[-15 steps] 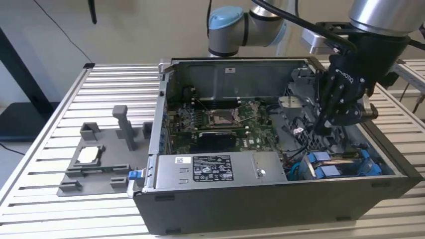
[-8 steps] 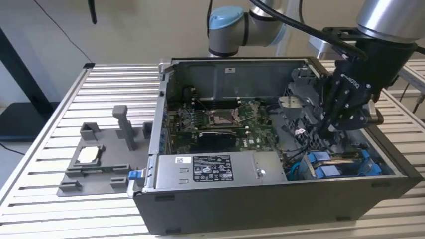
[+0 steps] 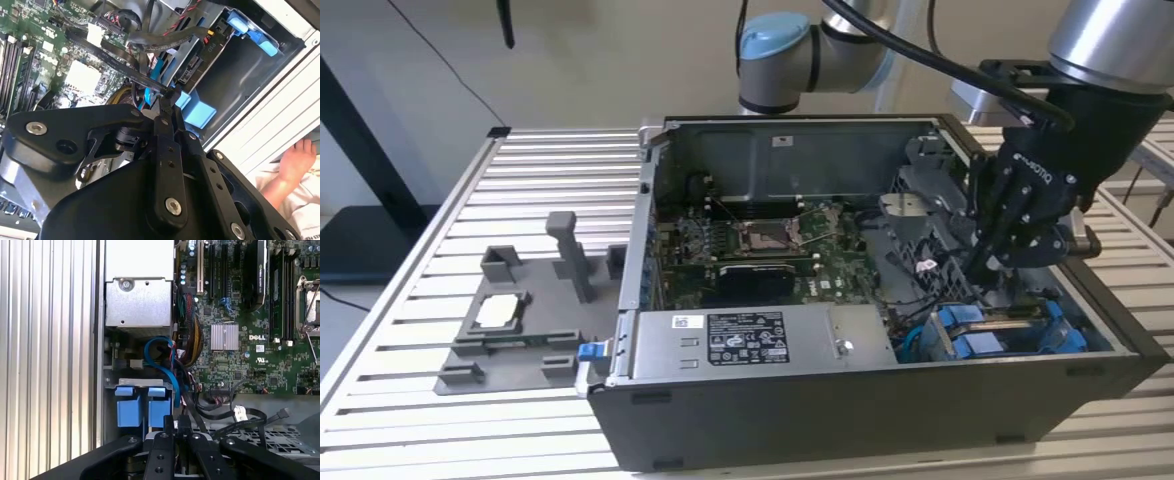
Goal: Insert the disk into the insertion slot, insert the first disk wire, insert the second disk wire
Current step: 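Insert the second disk wire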
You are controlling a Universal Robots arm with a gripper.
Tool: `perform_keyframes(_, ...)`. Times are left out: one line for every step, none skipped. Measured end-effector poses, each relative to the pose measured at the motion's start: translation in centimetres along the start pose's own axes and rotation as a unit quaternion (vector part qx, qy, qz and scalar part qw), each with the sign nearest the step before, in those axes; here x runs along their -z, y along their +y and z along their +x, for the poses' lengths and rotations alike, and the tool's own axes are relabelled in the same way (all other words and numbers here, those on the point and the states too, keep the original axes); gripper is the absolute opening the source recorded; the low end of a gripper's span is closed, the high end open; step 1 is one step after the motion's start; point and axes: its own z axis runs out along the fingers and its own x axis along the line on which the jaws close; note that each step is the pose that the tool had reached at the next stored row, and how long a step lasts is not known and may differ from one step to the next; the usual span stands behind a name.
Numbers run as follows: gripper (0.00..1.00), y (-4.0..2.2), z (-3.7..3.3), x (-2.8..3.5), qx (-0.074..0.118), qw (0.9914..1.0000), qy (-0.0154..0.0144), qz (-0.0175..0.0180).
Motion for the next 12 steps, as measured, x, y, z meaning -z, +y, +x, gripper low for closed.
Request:
perform_keyframes(0.16, 0.00, 0.00, 0.00, 0.000, 1.00000, 0.0000, 0.0000)
perform_keyframes(0.16, 0.00, 0.00, -0.01, 0.000, 1.00000, 0.0000, -0.0001)
perform_keyframes(0.16, -0.01, 0.01, -0.02, 0.000, 1.00000, 0.0001, -0.0003)
perform_keyframes(0.16, -0.03, 0.01, -0.05, 0.000, 1.00000, 0.0001, -0.0011)
perform_keyframes(0.16, -0.06, 0.00, -0.09, 0.000, 1.00000, 0.0000, -0.0025)
perform_keyframes(0.16, -0.09, 0.00, -0.13, 0.000, 0.99999, 0.0000, -0.0043)
perform_keyframes(0.16, -0.13, 0.00, -0.16, 0.000, 0.99998, 0.0001, -0.0065)
perform_keyframes(0.16, -0.18, 0.01, -0.20, 0.000, 0.99996, 0.0001, -0.0086)
perform_keyframes(0.16, -0.21, 0.02, -0.24, 0.000, 0.99994, 0.0002, -0.0106)
perform_keyframes(0.16, -0.25, 0.02, -0.28, 0.001, 0.99992, 0.0002, -0.0130)
perform_keyframes(0.16, -0.29, 0.03, -0.32, 0.001, 0.99988, 0.0002, -0.0157)
perform_keyframes(0.16, -0.33, 0.04, -0.35, 0.001, 0.99983, 0.0002, -0.0185)
